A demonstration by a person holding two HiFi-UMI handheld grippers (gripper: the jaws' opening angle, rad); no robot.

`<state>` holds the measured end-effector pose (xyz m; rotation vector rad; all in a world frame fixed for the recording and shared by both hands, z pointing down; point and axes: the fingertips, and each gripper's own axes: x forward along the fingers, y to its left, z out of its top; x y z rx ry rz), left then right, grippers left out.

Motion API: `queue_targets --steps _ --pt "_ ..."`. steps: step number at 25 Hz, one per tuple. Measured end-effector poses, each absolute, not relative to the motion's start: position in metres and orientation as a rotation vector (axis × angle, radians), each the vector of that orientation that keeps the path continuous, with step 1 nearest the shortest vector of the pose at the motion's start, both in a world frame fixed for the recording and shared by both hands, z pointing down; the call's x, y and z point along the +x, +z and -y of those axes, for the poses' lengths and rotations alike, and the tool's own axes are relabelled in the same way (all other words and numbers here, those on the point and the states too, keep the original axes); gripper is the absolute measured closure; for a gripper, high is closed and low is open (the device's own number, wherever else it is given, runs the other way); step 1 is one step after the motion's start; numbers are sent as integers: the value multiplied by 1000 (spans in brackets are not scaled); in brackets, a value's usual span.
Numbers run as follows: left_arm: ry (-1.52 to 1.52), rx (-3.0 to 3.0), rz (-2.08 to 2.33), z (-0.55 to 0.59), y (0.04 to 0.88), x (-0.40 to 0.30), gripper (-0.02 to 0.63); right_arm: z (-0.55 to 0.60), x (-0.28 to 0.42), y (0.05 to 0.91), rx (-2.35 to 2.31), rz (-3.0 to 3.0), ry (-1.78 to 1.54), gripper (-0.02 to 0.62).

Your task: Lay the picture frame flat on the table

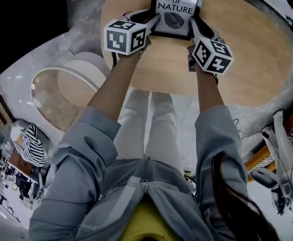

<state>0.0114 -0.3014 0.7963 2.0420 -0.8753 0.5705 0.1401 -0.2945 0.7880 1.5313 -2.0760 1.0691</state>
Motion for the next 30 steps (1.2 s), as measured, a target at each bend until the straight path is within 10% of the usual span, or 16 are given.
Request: queue_targets --steps 16,22,30 --pt "515 1890 1010 287 780 -6 414 282 164 778 1619 1879 1114 505" --pt "553 1944 983 245 752 -10 601 239 147 754 1587 1869 1112 597" --pt "623 2025 1077 170 662 -25 603 158 130 677 1535 1872 1079 596"
